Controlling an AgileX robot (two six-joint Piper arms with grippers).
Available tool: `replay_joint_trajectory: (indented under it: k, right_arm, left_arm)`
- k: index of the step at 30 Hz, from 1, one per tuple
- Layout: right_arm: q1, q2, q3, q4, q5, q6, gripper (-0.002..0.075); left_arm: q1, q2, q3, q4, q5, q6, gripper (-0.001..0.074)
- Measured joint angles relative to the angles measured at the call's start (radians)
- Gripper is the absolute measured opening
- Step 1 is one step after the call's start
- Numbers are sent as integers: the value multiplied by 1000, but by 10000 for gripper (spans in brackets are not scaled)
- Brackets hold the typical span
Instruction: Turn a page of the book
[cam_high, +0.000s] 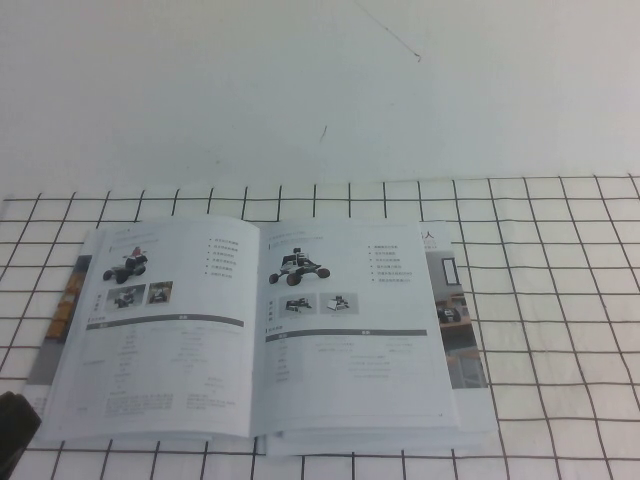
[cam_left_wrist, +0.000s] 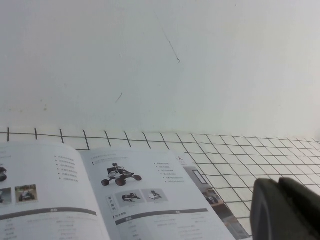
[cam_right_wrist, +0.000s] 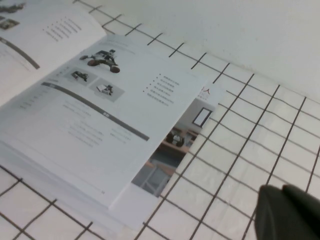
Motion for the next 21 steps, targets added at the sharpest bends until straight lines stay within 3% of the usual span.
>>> replay_joint_trajectory:
  k: [8, 21]
  right_arm:
    - [-90, -229, 121, 29, 7, -85, 0]
    - [-460, -586, 392, 135, 17, -174, 0]
  left_arm:
    - [2, 0, 0, -1, 17, 0, -2]
    - [6, 0, 0, -1, 19, 0, -2]
